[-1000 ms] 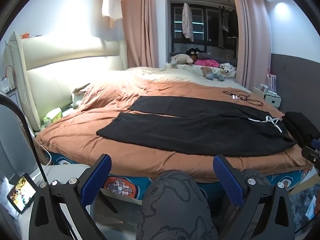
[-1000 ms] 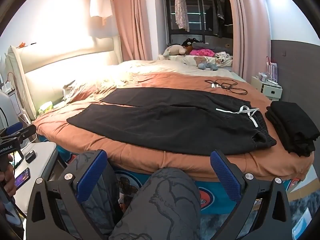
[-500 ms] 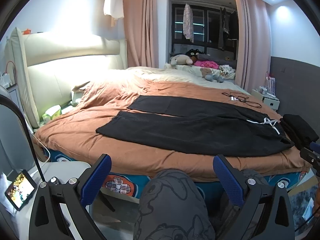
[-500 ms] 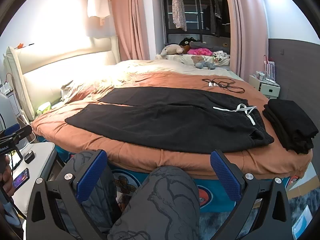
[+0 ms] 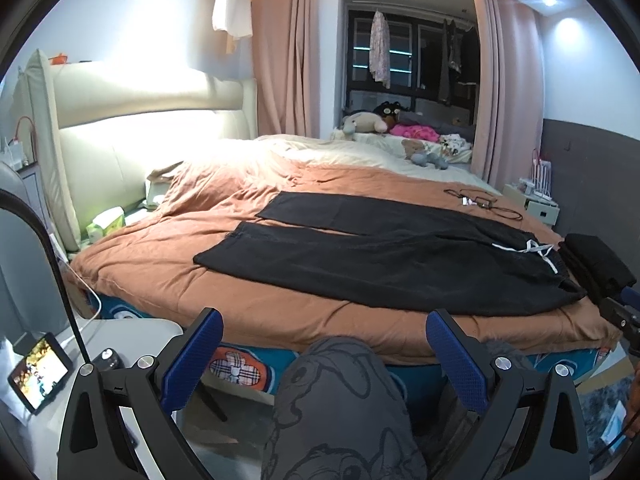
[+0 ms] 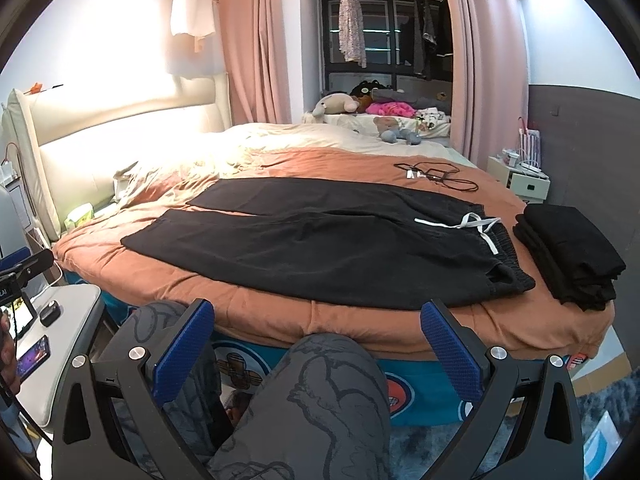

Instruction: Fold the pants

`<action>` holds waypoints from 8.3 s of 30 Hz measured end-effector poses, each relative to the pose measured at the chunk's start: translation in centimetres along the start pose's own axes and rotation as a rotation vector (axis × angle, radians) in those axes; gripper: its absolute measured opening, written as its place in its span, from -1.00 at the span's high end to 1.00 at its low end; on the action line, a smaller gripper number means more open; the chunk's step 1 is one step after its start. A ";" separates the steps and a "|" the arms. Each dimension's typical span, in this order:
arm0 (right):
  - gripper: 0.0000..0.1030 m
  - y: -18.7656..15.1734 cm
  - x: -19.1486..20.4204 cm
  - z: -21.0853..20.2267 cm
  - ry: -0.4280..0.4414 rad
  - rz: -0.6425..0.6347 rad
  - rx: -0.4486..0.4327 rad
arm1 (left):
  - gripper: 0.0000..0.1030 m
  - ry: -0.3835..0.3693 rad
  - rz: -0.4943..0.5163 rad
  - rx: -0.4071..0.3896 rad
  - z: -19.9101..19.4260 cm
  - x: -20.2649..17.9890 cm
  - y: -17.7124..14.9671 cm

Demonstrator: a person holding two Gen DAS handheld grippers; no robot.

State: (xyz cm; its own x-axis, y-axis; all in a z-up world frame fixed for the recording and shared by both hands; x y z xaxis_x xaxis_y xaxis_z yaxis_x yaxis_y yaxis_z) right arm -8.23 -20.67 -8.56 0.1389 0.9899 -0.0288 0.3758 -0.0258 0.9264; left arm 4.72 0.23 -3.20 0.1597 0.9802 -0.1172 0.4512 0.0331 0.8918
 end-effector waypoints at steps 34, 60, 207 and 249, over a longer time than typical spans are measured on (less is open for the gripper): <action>-1.00 0.1 -0.7 -1.6 0.016 -0.003 -0.028 | -0.99 0.030 0.023 -0.020 -2.0 -0.3 0.0; -1.00 2.1 -2.7 5.3 -0.021 0.083 0.031 | -0.99 0.071 -0.011 0.025 4.7 3.4 2.1; 0.80 23.0 -26.7 40.4 -0.186 0.596 0.194 | 0.96 0.284 -0.370 0.189 53.0 25.7 29.5; -0.45 24.1 -26.8 56.9 -0.229 0.530 0.290 | -0.59 0.327 -0.407 0.372 71.7 26.5 24.8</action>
State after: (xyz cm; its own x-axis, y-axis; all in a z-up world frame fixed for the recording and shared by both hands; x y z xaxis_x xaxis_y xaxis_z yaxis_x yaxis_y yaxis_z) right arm 49.27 -55.78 -6.88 0.5539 0.7783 0.2959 0.4302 -0.5717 0.6987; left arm 83.06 13.05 -15.51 -0.3376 0.9146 -0.2225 0.7037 0.4023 0.5857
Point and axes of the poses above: each gripper's, at about its wrist camera, not at the fingertips, and z roughly the way its jaws point, x to its left, y to its top, the point moved 7 cm from there along z, roughly the way its jaws point, and after that the axes turned 9 degrees about -y, right-handed, at the moved point
